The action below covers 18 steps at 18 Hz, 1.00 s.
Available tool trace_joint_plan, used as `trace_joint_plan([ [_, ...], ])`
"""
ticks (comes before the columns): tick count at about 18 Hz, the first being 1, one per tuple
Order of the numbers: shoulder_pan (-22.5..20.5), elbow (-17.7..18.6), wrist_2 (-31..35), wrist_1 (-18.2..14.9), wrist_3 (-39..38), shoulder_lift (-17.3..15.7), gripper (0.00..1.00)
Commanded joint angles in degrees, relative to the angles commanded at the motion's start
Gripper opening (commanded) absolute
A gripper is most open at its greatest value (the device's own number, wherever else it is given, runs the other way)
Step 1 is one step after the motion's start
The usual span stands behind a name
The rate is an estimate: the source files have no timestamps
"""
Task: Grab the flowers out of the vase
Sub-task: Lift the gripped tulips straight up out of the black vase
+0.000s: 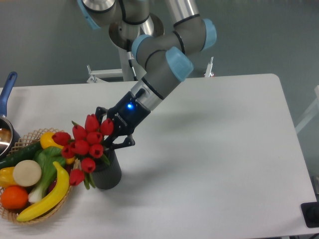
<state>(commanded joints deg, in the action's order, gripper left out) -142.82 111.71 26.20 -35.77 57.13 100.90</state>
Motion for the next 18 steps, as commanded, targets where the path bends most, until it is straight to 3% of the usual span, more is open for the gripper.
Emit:
trace_joint_plan([
  [7, -2.3, -0.1, -3.4, 0.0, -2.4, -2.6, 0.03],
  [18, -5.4, -3.2, -8.5, 0.0, -5.9, -4.2, 0.03],
])
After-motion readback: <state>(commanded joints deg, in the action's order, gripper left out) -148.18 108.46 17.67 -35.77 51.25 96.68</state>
